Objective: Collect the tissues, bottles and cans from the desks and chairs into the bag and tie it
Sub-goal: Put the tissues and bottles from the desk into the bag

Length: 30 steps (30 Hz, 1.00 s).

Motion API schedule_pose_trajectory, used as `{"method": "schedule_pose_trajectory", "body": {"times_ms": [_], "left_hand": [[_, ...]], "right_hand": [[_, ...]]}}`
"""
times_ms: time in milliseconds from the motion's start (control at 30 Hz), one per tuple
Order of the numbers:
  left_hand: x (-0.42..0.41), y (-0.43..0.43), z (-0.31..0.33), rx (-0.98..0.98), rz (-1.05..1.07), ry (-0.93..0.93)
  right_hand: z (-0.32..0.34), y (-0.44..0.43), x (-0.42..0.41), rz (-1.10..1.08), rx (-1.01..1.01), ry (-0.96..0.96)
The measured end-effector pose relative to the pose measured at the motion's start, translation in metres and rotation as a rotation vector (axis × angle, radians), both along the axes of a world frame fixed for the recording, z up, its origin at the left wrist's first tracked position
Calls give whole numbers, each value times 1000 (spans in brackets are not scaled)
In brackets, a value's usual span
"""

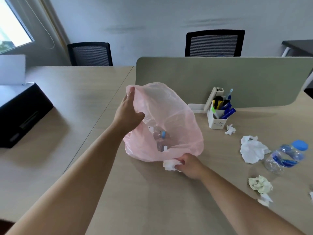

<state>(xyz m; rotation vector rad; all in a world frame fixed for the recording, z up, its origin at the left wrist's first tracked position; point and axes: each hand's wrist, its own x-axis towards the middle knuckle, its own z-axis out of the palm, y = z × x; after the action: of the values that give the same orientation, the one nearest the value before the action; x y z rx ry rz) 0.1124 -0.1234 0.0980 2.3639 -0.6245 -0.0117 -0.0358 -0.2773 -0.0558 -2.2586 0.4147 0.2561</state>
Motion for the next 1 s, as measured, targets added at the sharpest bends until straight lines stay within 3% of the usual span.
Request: {"method": "schedule_pose_trajectory", "body": {"times_ms": [133,233,333,467,533,600,700,767,833,900,1000], "left_hand": [[5,10,0,10,-5,-23],[3,16,-6,27,-7,-8],[0,19,-14,54,-16,4],[-4,18,-21,80,-54,26],[-6,15,-22,85,-71,27],[-9,13,-23,89,-87,21],[-15,11,-24,112,-107,29],[-20,12,-25,125,-121,39],[-23,13,-28,124,-129,45],[-23,16,-32,127,-129,47],[-21,19,-36,113,-130,54]], "right_hand": [[13,12,17,6,33,-189],[-6,19,17,221,-193,-112],[-32,17,9,172,-262,-43],[-18,-2,-6,203,-245,206],[17,-18,-13,360,-214,440],[62,-32,-12,405,-145,520],[109,-42,9,135,-20,225],[116,-35,31,-125,42,-85],[108,-18,52,-275,25,-274],[95,-3,65,-207,72,-269],[78,7,66,89,175,-4]]}}
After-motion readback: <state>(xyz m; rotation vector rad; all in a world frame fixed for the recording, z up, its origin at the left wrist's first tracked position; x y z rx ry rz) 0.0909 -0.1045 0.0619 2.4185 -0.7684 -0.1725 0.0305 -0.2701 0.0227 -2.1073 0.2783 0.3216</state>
